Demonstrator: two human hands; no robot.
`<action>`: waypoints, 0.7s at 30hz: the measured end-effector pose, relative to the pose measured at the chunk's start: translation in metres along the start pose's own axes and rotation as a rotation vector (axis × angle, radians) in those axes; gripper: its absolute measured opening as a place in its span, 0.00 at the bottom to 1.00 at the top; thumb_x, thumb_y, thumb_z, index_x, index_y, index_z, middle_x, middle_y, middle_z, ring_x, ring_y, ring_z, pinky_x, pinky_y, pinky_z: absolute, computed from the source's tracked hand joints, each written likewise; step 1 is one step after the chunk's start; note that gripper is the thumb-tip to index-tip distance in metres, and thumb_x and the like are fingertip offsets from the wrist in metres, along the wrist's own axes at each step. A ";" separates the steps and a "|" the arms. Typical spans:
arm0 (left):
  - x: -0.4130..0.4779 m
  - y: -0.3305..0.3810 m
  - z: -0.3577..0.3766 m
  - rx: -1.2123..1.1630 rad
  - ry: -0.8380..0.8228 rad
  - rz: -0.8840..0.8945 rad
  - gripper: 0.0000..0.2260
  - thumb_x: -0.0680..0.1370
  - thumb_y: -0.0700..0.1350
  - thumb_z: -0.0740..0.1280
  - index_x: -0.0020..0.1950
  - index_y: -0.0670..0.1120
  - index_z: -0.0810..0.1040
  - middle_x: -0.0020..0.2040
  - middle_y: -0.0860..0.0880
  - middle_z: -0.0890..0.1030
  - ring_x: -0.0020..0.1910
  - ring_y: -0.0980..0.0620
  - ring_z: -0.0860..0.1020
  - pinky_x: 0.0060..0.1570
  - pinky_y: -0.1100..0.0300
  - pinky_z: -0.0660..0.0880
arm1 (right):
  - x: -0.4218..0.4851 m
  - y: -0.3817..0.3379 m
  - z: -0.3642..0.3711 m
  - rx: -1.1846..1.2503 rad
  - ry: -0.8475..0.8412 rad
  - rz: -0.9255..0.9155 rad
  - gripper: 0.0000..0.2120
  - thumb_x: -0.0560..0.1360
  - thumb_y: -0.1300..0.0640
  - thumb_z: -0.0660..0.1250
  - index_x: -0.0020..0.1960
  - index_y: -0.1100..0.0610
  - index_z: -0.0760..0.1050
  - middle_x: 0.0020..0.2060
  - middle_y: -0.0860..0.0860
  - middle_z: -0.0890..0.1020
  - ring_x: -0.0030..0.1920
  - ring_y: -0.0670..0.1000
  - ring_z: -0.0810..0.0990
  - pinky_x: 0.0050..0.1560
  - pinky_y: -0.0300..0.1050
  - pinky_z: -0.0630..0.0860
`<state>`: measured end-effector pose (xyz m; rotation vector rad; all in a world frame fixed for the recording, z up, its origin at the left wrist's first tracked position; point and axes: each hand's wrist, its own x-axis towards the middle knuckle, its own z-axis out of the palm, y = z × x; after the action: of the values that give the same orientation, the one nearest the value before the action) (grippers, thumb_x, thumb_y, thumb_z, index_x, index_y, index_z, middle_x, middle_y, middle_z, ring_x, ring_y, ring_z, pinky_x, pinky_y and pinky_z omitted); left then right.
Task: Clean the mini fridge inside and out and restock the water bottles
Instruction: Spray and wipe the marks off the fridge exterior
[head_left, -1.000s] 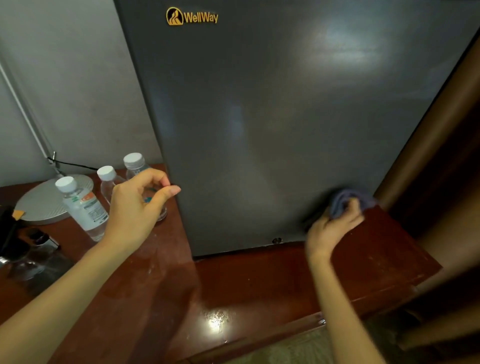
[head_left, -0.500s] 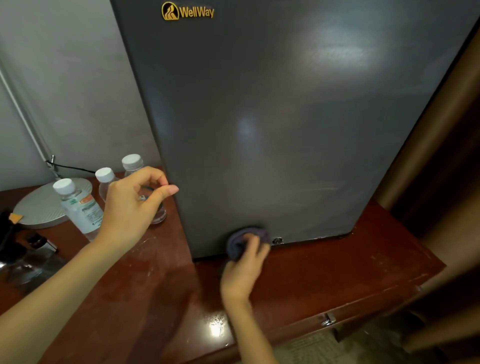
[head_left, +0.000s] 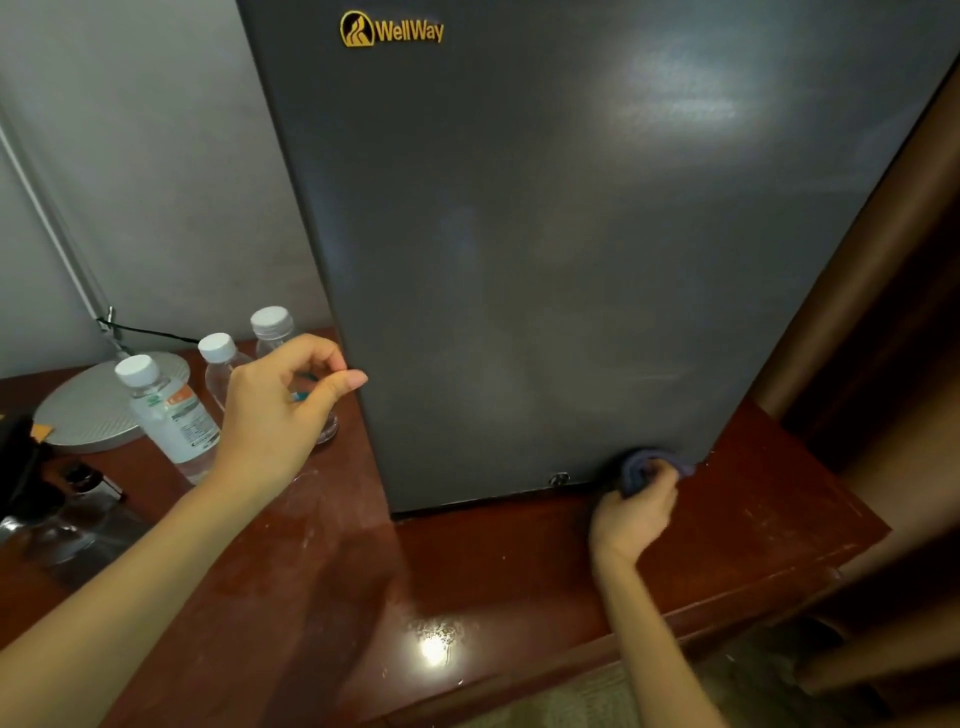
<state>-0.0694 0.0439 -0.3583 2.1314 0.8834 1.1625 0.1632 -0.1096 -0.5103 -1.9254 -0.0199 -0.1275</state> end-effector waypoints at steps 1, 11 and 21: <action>0.000 0.001 0.000 0.006 -0.002 0.002 0.08 0.73 0.44 0.72 0.37 0.54 0.76 0.37 0.51 0.80 0.36 0.49 0.79 0.39 0.49 0.78 | -0.020 0.000 0.008 0.027 -0.031 -0.033 0.20 0.65 0.79 0.60 0.55 0.68 0.71 0.52 0.66 0.75 0.52 0.66 0.76 0.53 0.55 0.71; 0.000 0.002 -0.002 -0.074 -0.029 -0.039 0.06 0.72 0.42 0.73 0.37 0.48 0.77 0.37 0.48 0.80 0.37 0.53 0.77 0.41 0.58 0.75 | -0.196 -0.042 0.066 0.189 -0.357 0.029 0.13 0.69 0.77 0.64 0.53 0.69 0.72 0.52 0.63 0.75 0.52 0.61 0.76 0.49 0.33 0.63; 0.002 0.014 -0.016 0.038 -0.104 -0.023 0.07 0.72 0.43 0.72 0.37 0.50 0.77 0.39 0.56 0.80 0.37 0.57 0.78 0.36 0.72 0.71 | -0.086 -0.091 0.018 0.305 -0.075 -0.056 0.15 0.68 0.77 0.64 0.53 0.67 0.71 0.49 0.64 0.74 0.51 0.61 0.75 0.51 0.39 0.64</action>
<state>-0.0785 0.0389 -0.3398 2.1853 0.8871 1.0208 0.0720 -0.0567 -0.4405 -1.6247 -0.1355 -0.0845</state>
